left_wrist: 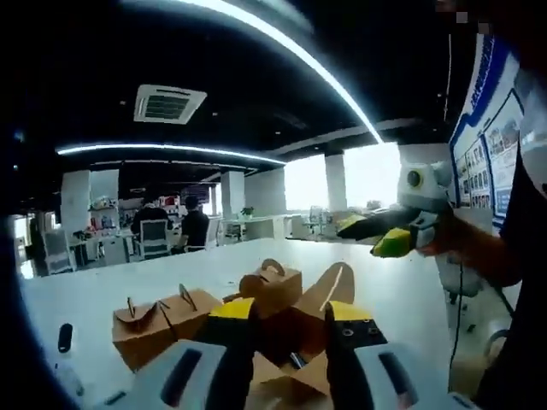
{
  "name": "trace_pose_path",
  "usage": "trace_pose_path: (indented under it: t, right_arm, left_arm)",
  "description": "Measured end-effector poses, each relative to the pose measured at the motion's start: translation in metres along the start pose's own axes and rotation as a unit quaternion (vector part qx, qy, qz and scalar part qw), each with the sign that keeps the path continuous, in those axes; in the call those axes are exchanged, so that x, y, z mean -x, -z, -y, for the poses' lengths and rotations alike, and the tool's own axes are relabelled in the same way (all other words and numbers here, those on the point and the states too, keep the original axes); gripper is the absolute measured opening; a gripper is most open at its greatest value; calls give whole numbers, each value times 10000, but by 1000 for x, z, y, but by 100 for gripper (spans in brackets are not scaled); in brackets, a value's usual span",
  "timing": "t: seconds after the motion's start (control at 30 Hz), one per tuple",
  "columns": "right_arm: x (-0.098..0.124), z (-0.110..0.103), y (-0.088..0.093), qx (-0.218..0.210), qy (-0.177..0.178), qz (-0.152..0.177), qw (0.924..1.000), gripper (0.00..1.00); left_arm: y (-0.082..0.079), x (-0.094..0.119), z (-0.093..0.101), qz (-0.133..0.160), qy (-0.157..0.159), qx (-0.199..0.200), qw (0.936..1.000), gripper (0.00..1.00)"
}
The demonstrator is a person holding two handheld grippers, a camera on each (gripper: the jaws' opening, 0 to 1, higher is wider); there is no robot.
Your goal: Pick up one paper box from the group, open the paper box, and remove the item inside
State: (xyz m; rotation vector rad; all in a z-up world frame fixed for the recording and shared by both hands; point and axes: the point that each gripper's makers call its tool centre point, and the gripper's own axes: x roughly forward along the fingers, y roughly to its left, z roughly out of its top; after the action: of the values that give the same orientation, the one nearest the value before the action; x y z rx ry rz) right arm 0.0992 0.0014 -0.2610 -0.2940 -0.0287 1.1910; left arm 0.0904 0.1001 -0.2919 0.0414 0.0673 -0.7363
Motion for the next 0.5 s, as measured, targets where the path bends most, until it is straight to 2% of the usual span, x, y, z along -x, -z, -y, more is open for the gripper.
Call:
trace_pose_path:
  t: [0.1, 0.17, 0.23, 0.33, 0.5]
  right_arm:
    - [-2, -1, 10, 473, -114, -447, 9978, 32]
    - [-5, -2, 16, 823, -221, -856, 9927, 31]
    - [-9, -5, 19, 899, -365, -1153, 9886, 32]
    - [-17, -3, 15, 886, -455, -1255, 9871, 31]
    - [-26, -4, 18, 1135, -705, -1585, 9783, 31]
  left_arm:
    - [14, 1, 3, -220, 26, -30, 9998, 34]
    - [19, 0, 6, -287, 56, -42, 9996, 35]
    - [21, 1, 10, -302, 126, -27, 9995, 35]
    - [20, 1, 15, -270, 182, -55, 9995, 35]
    - [28, 6, 14, -382, 178, -132, 9990, 35]
